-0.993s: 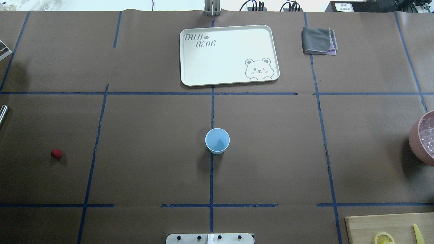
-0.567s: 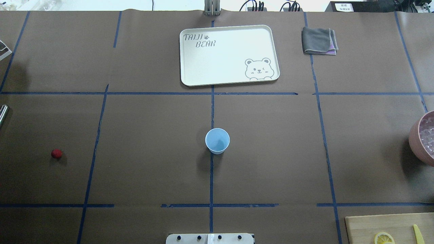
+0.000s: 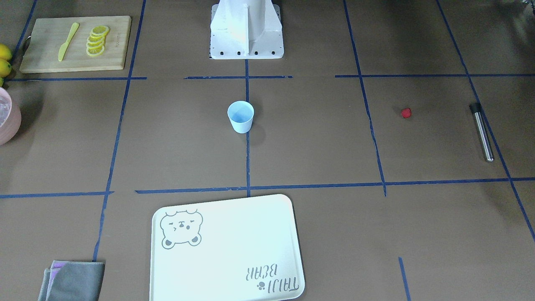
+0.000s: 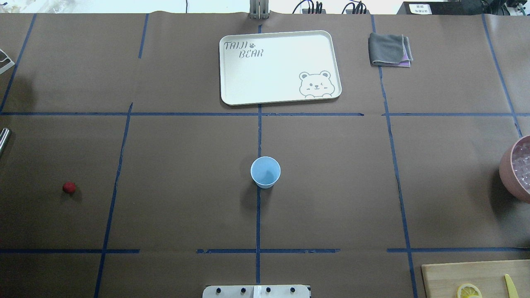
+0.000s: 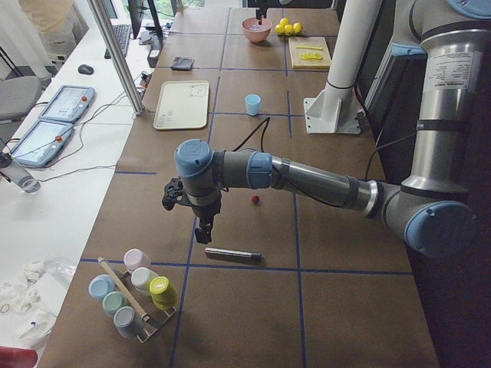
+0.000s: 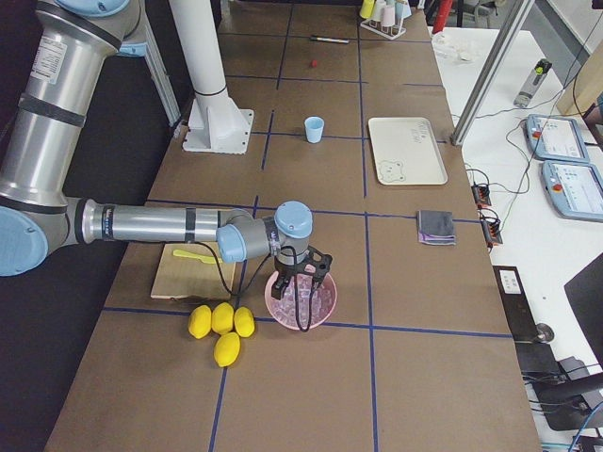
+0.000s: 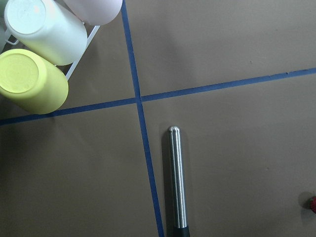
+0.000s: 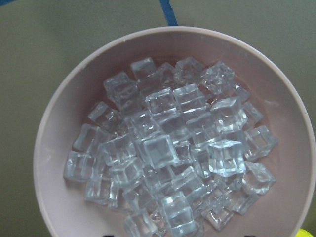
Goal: Mash ice and strawberries in cup
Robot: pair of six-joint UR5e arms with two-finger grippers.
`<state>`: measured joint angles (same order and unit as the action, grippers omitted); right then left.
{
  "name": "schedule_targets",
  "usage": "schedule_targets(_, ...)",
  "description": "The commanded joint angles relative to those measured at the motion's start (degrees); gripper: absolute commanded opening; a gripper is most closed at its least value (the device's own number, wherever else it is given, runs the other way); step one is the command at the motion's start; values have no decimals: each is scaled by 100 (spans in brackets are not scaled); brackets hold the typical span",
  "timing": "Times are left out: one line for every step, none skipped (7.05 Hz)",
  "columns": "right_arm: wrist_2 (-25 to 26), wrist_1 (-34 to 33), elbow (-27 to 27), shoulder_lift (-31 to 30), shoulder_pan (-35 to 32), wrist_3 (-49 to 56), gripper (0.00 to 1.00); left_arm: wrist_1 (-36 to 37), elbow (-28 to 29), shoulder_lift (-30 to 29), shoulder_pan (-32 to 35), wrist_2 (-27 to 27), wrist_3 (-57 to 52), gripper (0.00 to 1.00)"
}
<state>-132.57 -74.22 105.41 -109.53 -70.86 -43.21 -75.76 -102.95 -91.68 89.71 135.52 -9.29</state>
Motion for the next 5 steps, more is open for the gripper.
schedule_targets(-15,-4,-134,63,116,-3,89,0,-50,27,-6,1,6,100)
schedule_targets(-15,13,-239,81,117,-3,87,0,-50,19,-6,1,6,100)
schedule_targets(-15,-4,-388,220,117,-11,82,0,-50,19,-6,1,6,100)
schedule_targets(-6,-4,-416,239,160,-3,81,0,-58,10,-6,1,33,100)
schedule_targets(-15,4,-434,248,161,-11,76,9,-111,10,-6,-8,33,100)
